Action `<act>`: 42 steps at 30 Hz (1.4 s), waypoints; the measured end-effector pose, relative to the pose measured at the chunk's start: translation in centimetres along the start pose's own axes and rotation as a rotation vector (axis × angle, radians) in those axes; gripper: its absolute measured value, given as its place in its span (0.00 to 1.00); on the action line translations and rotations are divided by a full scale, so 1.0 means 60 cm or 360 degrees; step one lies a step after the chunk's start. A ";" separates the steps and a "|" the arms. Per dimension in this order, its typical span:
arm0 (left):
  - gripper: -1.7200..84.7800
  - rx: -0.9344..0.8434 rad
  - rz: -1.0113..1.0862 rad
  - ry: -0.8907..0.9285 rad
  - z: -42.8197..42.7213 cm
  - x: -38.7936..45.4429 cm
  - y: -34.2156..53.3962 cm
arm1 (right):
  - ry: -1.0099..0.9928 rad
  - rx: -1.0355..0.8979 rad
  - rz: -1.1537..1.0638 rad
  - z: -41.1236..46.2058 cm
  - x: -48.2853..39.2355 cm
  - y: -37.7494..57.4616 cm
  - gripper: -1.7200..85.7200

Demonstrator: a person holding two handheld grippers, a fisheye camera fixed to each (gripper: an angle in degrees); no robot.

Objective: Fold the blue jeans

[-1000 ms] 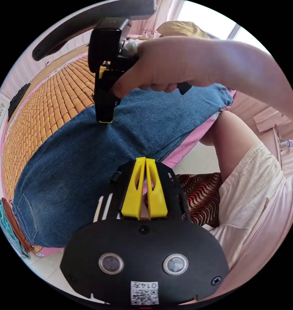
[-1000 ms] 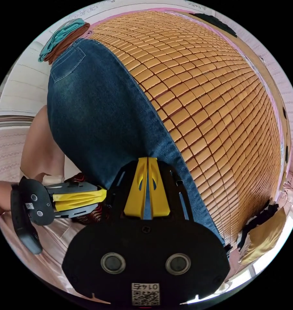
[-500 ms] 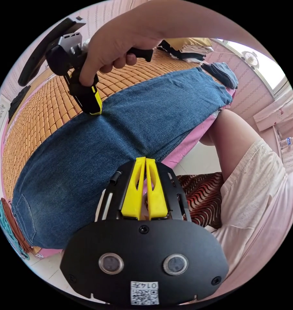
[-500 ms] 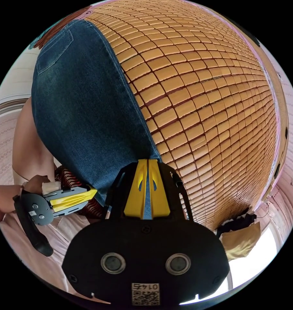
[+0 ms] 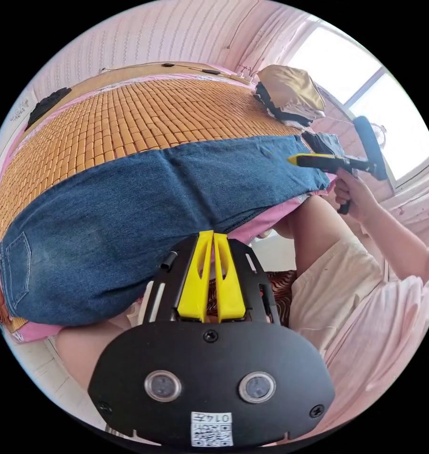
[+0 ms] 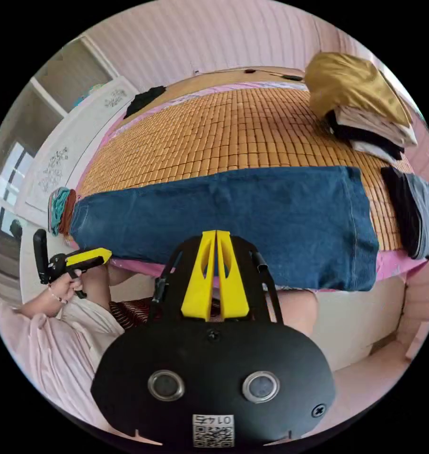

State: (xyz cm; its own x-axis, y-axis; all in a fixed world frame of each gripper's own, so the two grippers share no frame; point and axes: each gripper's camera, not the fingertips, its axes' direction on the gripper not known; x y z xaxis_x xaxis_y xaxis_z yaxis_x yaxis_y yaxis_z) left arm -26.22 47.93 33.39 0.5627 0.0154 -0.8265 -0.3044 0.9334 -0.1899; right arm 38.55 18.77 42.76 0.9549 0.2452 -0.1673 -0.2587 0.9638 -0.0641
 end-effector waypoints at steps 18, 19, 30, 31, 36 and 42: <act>0.01 -0.0066 -0.0388 0.0018 -0.109 -0.085 -0.081 | -0.0652 0.0672 0.1484 -0.094 0.584 0.294 0.12; 0.01 -0.0080 -0.0408 -0.0003 -0.112 -0.087 -0.084 | -0.0620 0.0646 0.1459 -0.100 0.592 0.296 0.10; 0.01 -0.0095 -0.0571 -0.0158 -0.178 -0.100 -0.106 | -0.0873 0.1079 0.0942 -0.250 0.632 0.291 0.04; 0.01 -0.0084 -0.0587 -0.0142 -0.189 -0.101 -0.110 | -0.0867 0.1198 0.0882 -0.285 0.641 0.287 0.04; 0.01 0.0013 -0.0538 -0.0226 -0.236 -0.091 -0.117 | -0.0660 0.1524 0.0570 -0.448 0.634 0.257 0.04; 0.01 -0.0095 -0.0540 -0.0213 -0.183 -0.098 -0.132 | -0.0793 0.1362 -0.0114 -0.493 0.445 0.180 0.04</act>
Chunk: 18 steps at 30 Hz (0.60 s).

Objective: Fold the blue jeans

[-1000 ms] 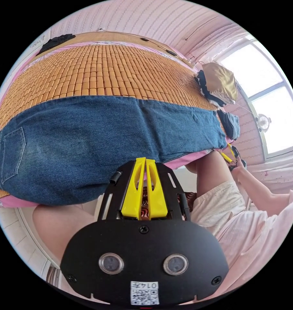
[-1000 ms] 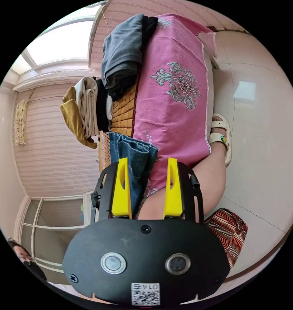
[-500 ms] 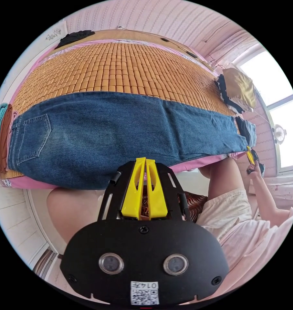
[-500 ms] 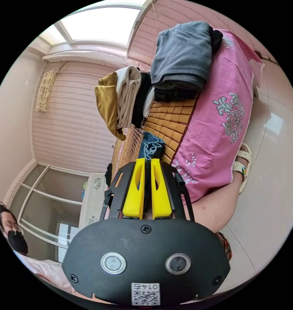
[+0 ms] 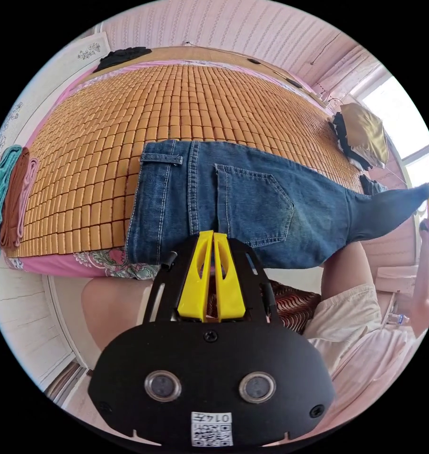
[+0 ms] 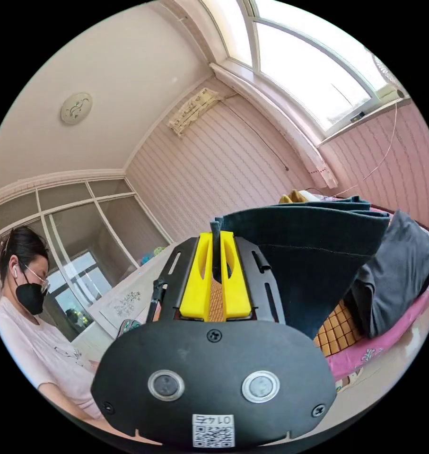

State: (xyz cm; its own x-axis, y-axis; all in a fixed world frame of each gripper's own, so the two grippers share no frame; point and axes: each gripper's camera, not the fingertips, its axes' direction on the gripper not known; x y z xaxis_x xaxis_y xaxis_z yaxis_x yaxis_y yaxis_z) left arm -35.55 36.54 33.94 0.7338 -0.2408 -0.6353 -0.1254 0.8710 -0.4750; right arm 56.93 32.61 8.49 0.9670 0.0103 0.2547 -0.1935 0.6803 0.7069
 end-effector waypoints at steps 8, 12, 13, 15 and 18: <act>0.01 0.0057 -0.0054 0.0041 -0.068 0.007 -0.003 | -0.1100 -0.0984 -0.0323 0.380 -0.340 0.228 0.05; 0.01 0.0233 -0.0269 -0.0012 -0.150 -0.056 0.062 | -0.1100 -0.1802 -0.0276 0.540 -0.413 0.464 0.05; 0.01 0.0264 -0.0342 -0.0023 -0.167 -0.083 0.086 | -0.0921 -0.2042 -0.0338 0.568 -0.416 0.529 0.04; 0.01 0.0269 -0.0427 -0.0037 -0.182 -0.119 0.117 | -0.0705 -0.2202 -0.0387 0.576 -0.407 0.575 0.04; 0.02 0.0243 -0.0506 0.0008 -0.192 -0.157 0.146 | -0.0659 -0.2103 -0.0327 0.548 -0.376 0.547 0.04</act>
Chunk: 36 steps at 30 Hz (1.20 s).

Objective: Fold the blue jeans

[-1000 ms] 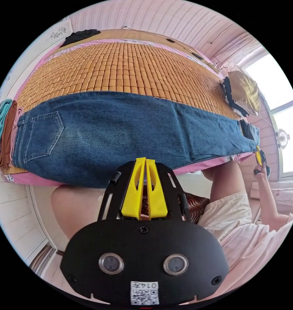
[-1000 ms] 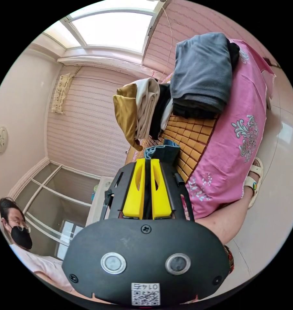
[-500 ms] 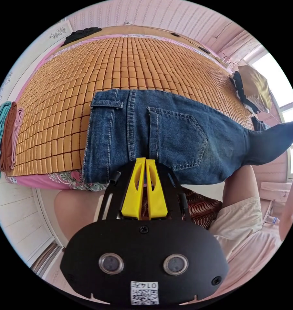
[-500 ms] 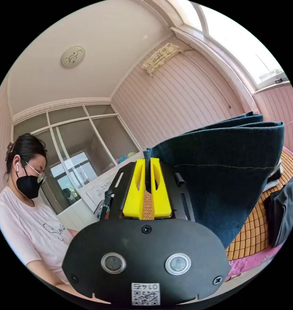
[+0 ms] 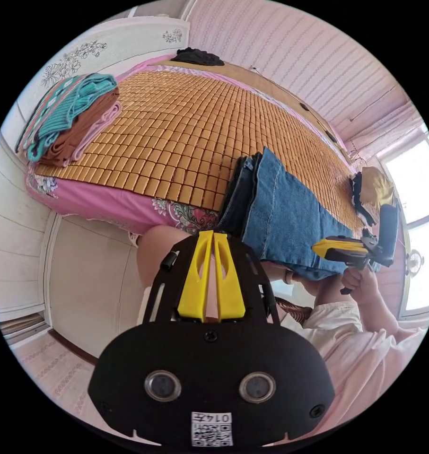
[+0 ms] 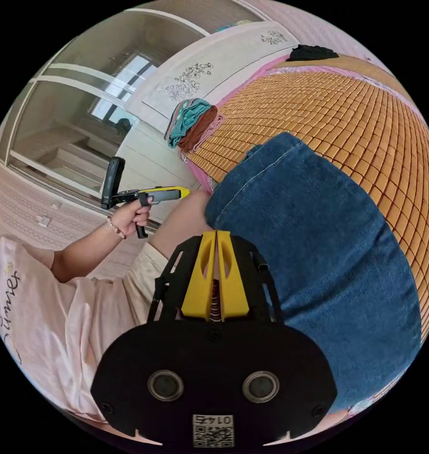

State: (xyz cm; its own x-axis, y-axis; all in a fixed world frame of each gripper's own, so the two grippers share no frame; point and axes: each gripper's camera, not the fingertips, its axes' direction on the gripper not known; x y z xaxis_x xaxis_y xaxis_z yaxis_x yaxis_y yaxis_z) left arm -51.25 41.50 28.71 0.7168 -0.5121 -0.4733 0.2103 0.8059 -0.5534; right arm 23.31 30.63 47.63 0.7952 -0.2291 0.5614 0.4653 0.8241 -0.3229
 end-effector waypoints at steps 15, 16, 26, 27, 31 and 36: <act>0.15 -0.0263 0.0358 -0.0003 0.136 0.168 -0.133 | 0.0741 0.0471 0.1103 -0.246 0.152 0.249 0.19; 0.14 -0.0285 0.0306 0.0038 0.137 0.167 -0.135 | 0.0731 0.0468 0.1110 -0.244 0.153 0.249 0.19; 0.01 -0.0037 0.0546 0.0030 0.011 0.230 -0.096 | 0.0726 0.0407 0.1054 -0.250 0.151 0.205 0.18; 0.01 -0.0042 0.0560 0.0020 0.013 0.233 -0.096 | 0.0725 0.0407 0.1055 -0.251 0.152 0.202 0.18; 0.02 -0.0105 0.0559 -0.0076 0.076 0.226 -0.093 | 0.0665 0.0405 0.1085 -0.255 0.160 0.192 0.19; 0.09 -0.0228 0.0519 -0.0243 0.156 0.229 -0.092 | 0.0688 0.0380 0.1080 -0.257 0.155 0.183 0.19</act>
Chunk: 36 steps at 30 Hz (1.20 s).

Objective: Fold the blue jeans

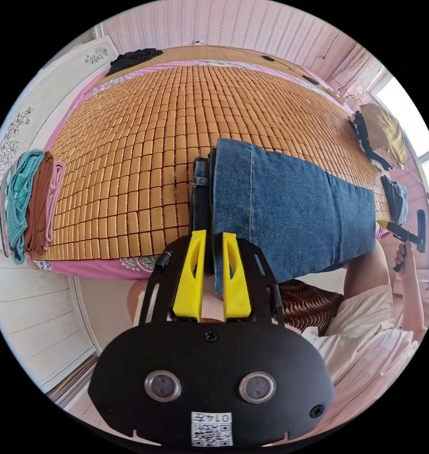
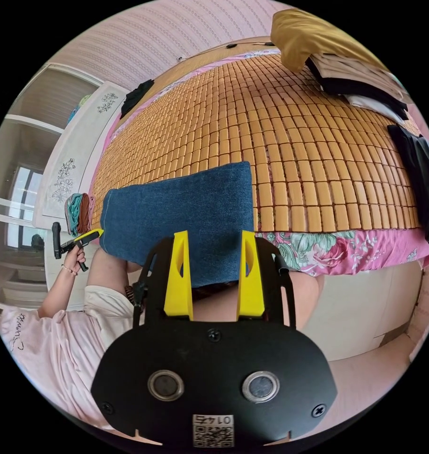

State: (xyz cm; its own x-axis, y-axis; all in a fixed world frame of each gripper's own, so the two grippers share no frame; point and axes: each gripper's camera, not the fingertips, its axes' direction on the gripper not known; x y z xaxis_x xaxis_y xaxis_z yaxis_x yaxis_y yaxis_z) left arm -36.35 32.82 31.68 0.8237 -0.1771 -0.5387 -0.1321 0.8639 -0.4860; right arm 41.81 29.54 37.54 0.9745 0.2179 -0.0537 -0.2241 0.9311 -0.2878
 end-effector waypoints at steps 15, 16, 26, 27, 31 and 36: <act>0.01 0.0217 0.0264 0.0018 -0.046 0.027 0.023 | -0.0198 -0.0046 0.0014 -0.018 -0.011 -0.039 0.17; 0.01 0.0239 0.0278 0.0016 -0.054 0.027 0.024 | -0.0199 -0.0037 0.0015 -0.022 -0.015 -0.043 0.17; 0.01 -0.0100 -0.0058 0.0102 0.131 -0.063 -0.016 | 0.0161 -0.0220 0.0059 0.017 -0.053 -0.093 0.25; 0.01 -0.0100 -0.0039 0.0077 0.134 -0.059 -0.017 | 0.0170 -0.0232 0.0061 0.022 -0.055 -0.096 0.25; 0.01 -0.0139 0.0084 -0.0048 0.156 -0.041 -0.024 | 0.0308 -0.0273 0.0027 0.037 -0.081 -0.115 0.22; 0.01 -0.0115 0.0021 -0.0017 0.182 -0.055 -0.016 | 0.0281 -0.0326 -0.0224 0.035 -0.136 -0.136 0.06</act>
State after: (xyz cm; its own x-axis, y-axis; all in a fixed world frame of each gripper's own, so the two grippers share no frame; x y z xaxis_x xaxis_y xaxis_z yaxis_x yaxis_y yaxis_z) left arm -32.91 37.73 41.45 0.8273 -0.1607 -0.5382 -0.1821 0.8297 -0.5277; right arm 35.66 20.76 42.33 0.9870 0.0198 -0.1597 -0.0967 0.8664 -0.4898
